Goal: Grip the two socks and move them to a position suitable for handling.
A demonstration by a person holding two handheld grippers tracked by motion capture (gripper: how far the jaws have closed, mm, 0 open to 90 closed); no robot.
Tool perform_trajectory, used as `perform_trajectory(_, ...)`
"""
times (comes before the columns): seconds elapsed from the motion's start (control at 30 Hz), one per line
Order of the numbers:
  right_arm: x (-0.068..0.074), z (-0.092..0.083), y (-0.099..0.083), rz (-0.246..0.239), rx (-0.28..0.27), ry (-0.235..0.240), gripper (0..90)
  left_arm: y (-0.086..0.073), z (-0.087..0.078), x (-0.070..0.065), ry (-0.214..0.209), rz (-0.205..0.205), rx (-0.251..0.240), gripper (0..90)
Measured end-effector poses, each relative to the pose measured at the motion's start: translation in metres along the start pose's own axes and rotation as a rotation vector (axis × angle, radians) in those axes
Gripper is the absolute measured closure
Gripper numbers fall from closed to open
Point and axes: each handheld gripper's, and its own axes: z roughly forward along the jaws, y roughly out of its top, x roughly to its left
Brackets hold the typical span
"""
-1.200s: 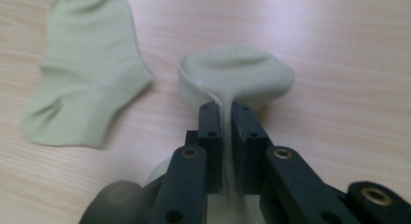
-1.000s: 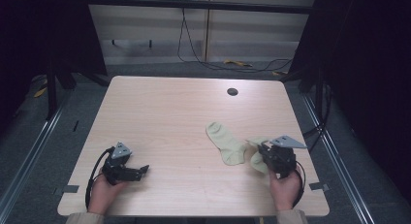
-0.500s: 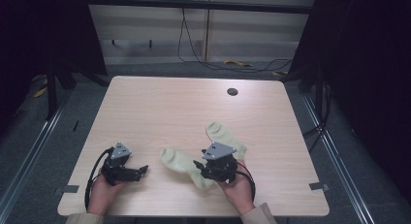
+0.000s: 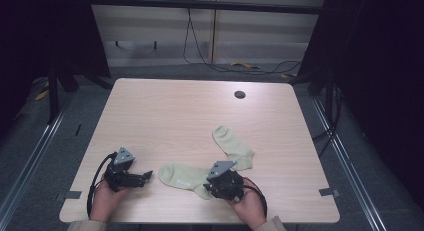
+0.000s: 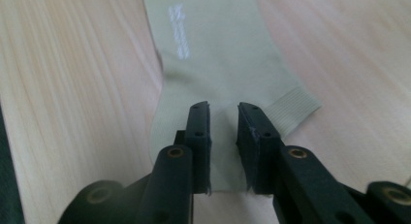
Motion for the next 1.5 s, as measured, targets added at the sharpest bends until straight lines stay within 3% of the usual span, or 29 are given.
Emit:
perform_trajectory(0.1,0.001,0.002,-0.002,-0.018,0.014,0.006,77.0,0.000,0.000,0.000,-0.001,-0.002,-0.001,12.0)
perform_trajectory(0.13,-0.004,0.000,-0.003,0.032,0.033,-0.010,76.2,0.000,0.000,0.000,0.000,-0.002,-0.002,12.0)
perform_trajectory(0.27,-0.012,-0.004,-0.010,0.062,0.029,-0.007,73.5,0.000,0.000,0.000,0.001,-0.001,-0.002,12.0)
perform_trajectory(0.37,-0.019,-0.010,-0.017,0.081,0.045,-0.030,72.1,0.000,0.000,0.000,0.001,-0.001,-0.002,12.0)
perform_trajectory(0.57,-0.034,-0.025,-0.034,0.154,0.073,-0.044,71.2,0.000,0.000,0.000,0.001,0.000,-0.001,12.0)
perform_trajectory(0.63,-0.036,-0.029,-0.036,0.161,0.050,-0.059,65.0,0.000,0.000,0.000,-0.001,-0.002,-0.001,12.0)
perform_trajectory(0.7,-0.041,-0.034,-0.035,0.203,0.010,-0.090,57.3,0.000,0.000,0.000,0.001,0.000,-0.001,12.0)
perform_trajectory(0.73,-0.041,-0.034,-0.035,0.203,0.010,-0.090,57.3,0.000,0.000,0.000,0.001,0.000,-0.001,12.0)
perform_trajectory(0.77,-0.046,-0.036,-0.033,0.222,-0.013,-0.125,54.4,0.000,0.000,0.000,0.000,-0.001,-0.001,12.0)
perform_trajectory(0.8,-0.056,-0.038,-0.029,0.284,-0.052,-0.196,49.1,0.000,0.000,0.000,0.000,-0.001,-0.001,12.1)
perform_trajectory(0.83,-0.056,-0.038,-0.029,0.284,-0.052,-0.196,49.1,0.000,0.000,0.000,0.000,-0.001,-0.001,12.0)
perform_trajectory(0.87,-0.069,-0.037,-0.026,0.339,-0.068,-0.274,46.3,0.000,0.000,0.000,0.001,-0.001,-0.002,12.1)
perform_trajectory(0.9,-0.077,-0.035,-0.025,0.367,-0.062,-0.313,44.7,0.000,0.000,0.000,0.001,-0.001,-0.002,12.1)
perform_trajectory(0.93,-0.084,-0.033,-0.025,0.397,-0.061,-0.339,43.4,0.000,0.000,0.000,0.001,-0.001,-0.001,12.1)
perform_trajectory(0.97,-0.084,-0.033,-0.025,0.397,-0.061,-0.339,43.4,0.000,0.000,0.000,0.001,-0.001,-0.001,12.1)
perform_trajectory(1.0,-0.099,-0.027,-0.024,0.465,-0.067,-0.360,39.5,0.000,0.000,0.000,0.001,-0.001,-0.001,12.1)
perform_trajectory(1.07,-0.106,-0.021,-0.024,0.483,-0.060,-0.379,37.2,0.000,0.000,0.000,0.001,-0.001,-0.001,12.1)
perform_trajectory(1.1,-0.106,-0.021,-0.024,0.483,-0.060,-0.379,37.2,0.000,0.000,0.000,0.001,-0.001,-0.001,12.0)
perform_trajectory(1.17,-0.115,-0.008,-0.023,0.535,-0.062,-0.360,34.7,0.000,0.000,0.000,0.001,-0.001,-0.002,12.0)
perform_trajectory(1.3,-0.123,0.005,-0.017,0.557,-0.057,-0.356,33.6,0.000,0.000,0.000,0.000,-0.002,-0.002,12.1)
perform_trajectory(1.37,-0.124,0.007,-0.015,0.561,-0.060,-0.354,33.8,0.000,0.000,0.000,0.000,-0.003,-0.002,12.1)
perform_trajectory(1.47,-0.123,0.017,-0.009,0.536,0.001,-0.363,38.8,0.000,0.000,0.000,0.000,-0.003,-0.002,12.1)
perform_trajectory(1.5,-0.123,0.018,-0.009,0.539,-0.011,-0.361,40.1,0.000,0.000,0.000,0.000,-0.003,-0.002,12.1)
